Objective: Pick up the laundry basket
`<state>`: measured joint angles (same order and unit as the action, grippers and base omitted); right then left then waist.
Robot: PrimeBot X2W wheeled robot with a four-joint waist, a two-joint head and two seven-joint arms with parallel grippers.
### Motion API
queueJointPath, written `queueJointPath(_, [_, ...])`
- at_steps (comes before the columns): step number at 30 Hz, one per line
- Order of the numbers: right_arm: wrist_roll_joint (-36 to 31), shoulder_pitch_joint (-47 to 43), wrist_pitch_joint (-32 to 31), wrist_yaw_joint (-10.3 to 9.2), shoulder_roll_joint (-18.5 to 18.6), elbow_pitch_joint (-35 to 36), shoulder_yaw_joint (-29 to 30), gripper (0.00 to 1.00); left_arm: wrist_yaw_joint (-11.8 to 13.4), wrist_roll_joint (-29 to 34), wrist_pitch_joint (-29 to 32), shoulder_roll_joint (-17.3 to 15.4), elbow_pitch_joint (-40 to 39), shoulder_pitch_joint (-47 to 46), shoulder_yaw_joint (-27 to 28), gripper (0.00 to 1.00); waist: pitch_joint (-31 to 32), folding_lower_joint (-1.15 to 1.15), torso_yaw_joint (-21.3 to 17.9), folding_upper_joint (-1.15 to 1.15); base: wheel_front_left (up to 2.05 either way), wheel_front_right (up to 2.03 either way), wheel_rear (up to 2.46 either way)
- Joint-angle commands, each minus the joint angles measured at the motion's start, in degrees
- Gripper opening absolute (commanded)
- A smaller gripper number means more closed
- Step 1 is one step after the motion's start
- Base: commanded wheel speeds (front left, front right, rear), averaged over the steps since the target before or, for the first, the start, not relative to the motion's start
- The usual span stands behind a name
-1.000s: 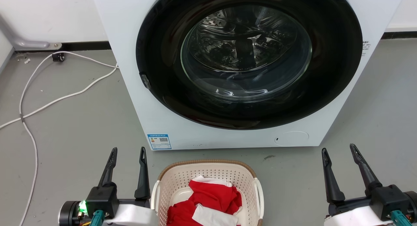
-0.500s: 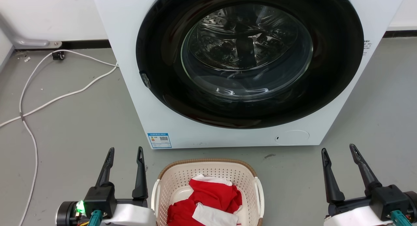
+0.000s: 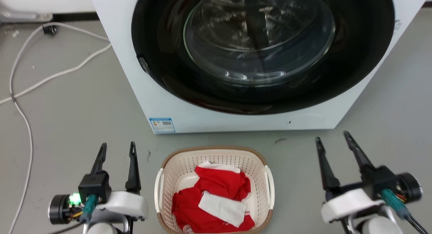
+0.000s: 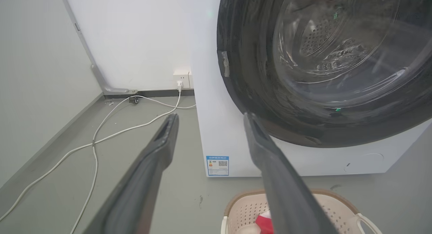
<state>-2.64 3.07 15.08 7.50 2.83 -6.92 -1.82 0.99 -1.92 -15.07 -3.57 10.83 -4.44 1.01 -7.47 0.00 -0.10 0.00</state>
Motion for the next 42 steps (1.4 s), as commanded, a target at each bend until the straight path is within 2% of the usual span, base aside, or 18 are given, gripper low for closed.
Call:
queueJointPath(1, [-0.67,2.32,0.13,-0.02,0.09,-2.63,-1.08,1.00,-0.42,0.07,-0.15,-0.45,1.90,-2.15,0.54,1.00,-2.49,0.00,-0.03,0.00,0.00,0.00,0.00])
queueJointPath(12, [-3.40,13.64,0.14,-0.03,0.09,-18.40,-5.63,1.00,-3.79,0.21,-0.16,-2.22,18.34,-12.57,1.02,1.00,-12.48,0.00,-0.46,0.00,0.00,0.00,0.00])
queueJointPath(30, [-5.14,29.20,0.15,-0.03,0.08,-39.35,-10.67,1.00,-5.95,0.15,-0.15,-3.51,39.59,-28.29,-1.01,1.00,-26.54,0.00,-0.56,0.00,0.00,0.00,0.00])
queueJointPath(42, [-4.70,36.98,0.14,-0.03,0.11,-48.85,-12.91,1.00,-6.84,-0.78,-0.16,-3.59,50.87,-36.63,-2.31,1.00,-33.90,0.00,-0.08,0.00,0.00,0.00,0.00])
